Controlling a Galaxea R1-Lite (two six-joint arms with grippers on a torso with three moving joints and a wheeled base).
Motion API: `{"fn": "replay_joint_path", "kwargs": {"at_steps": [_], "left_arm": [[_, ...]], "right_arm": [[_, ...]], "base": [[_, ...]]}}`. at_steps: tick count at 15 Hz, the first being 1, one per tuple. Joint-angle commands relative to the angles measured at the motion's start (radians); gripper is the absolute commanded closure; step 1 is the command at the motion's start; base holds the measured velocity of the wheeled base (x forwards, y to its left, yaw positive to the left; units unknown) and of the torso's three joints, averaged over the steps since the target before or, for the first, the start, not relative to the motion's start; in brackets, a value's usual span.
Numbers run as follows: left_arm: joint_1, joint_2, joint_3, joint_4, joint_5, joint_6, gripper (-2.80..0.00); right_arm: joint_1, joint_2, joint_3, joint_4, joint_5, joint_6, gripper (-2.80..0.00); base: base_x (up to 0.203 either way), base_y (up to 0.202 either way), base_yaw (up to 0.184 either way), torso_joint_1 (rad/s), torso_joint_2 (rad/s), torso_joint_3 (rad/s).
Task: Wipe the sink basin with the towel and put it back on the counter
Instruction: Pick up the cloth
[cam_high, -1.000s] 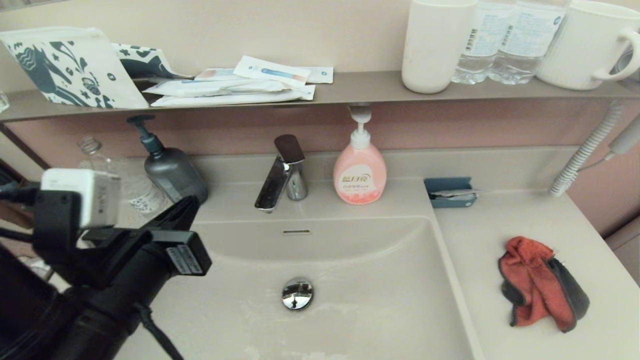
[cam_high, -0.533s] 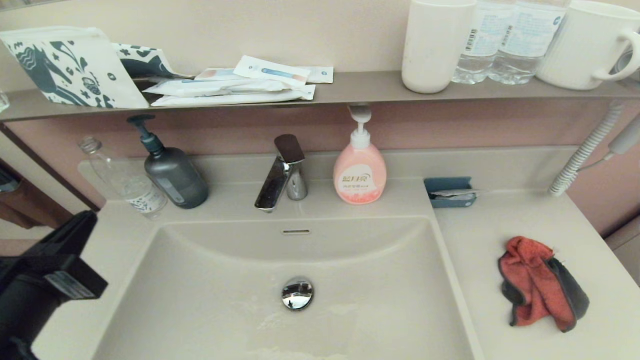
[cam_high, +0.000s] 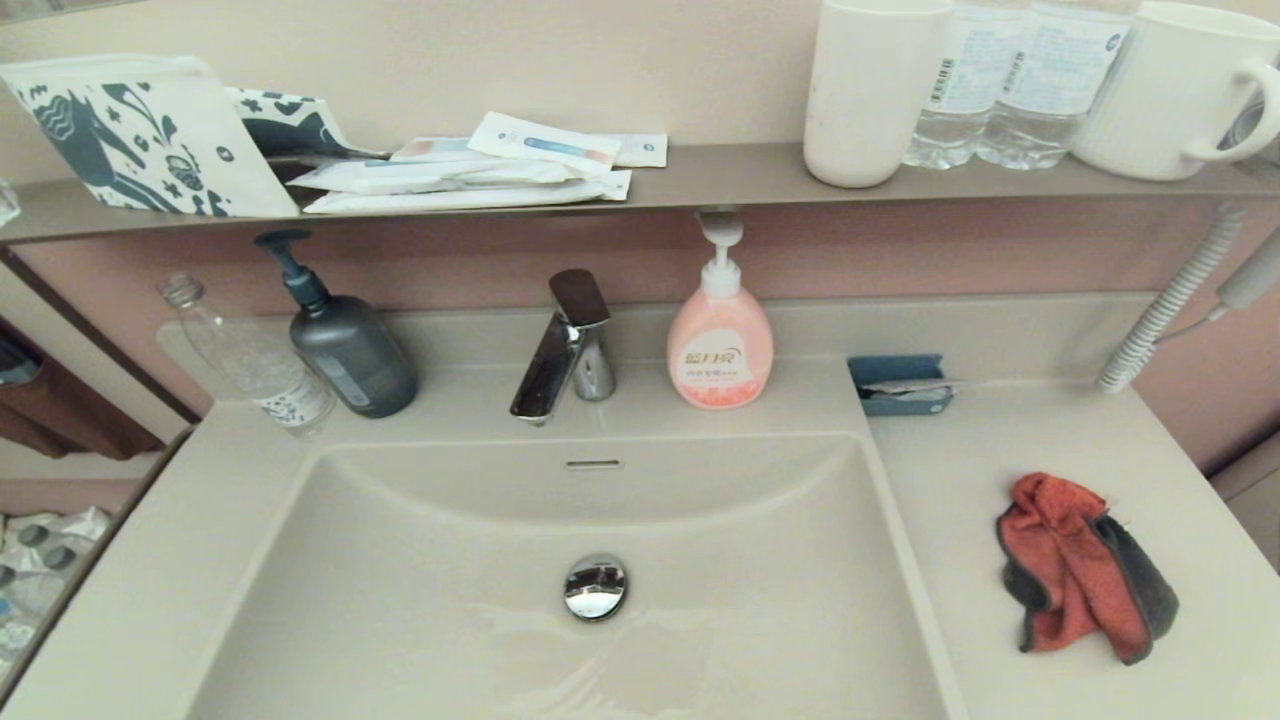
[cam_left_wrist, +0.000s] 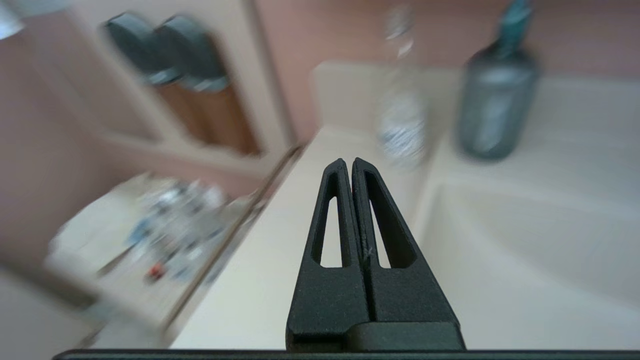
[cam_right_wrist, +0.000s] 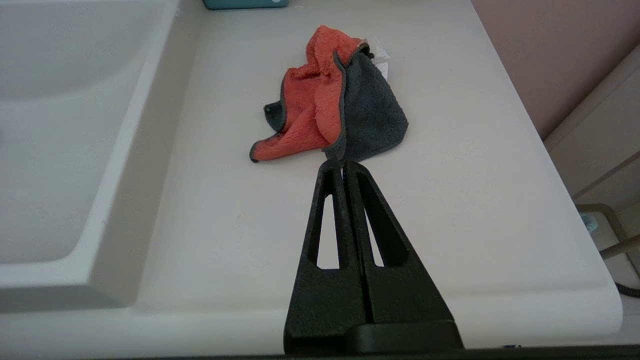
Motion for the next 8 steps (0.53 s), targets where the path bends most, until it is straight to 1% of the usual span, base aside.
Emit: {"fn": "replay_joint_path", "kwargs": {"at_steps": [1,3,4,5,8], "left_arm": [[0.043,-0.178,-0.007,0.157,0.0,-0.001,0.0],[0.059,-0.253,0.014,0.255,-0.027,-0.015,0.0],[0.06,-0.274,0.035,0.276,-0.067,-0.027,0.0],[0.06,-0.3,0.053,0.283,-0.108,-0.034,0.0],[0.061,-0.389,0.094,0.289,-0.198,-0.038,0.0]], "right_arm": [[0.0,0.001,0.0,0.0,0.0,0.0,0.0],[0.0,0.001,0.0,0.0,0.0,0.0,0.0],[0.0,0.001,0.0,0.0,0.0,0.0,0.0],[0.0,0.001,0.0,0.0,0.0,0.0,0.0],[0.0,0.001,0.0,0.0,-0.001,0.0,0.0]], "base": [[0.0,0.0,0.0,0.0,0.0,0.0],[0.0,0.0,0.0,0.0,0.0,0.0],[0.0,0.0,0.0,0.0,0.0,0.0],[0.0,0.0,0.0,0.0,0.0,0.0],[0.0,0.0,0.0,0.0,0.0,0.0]]}}
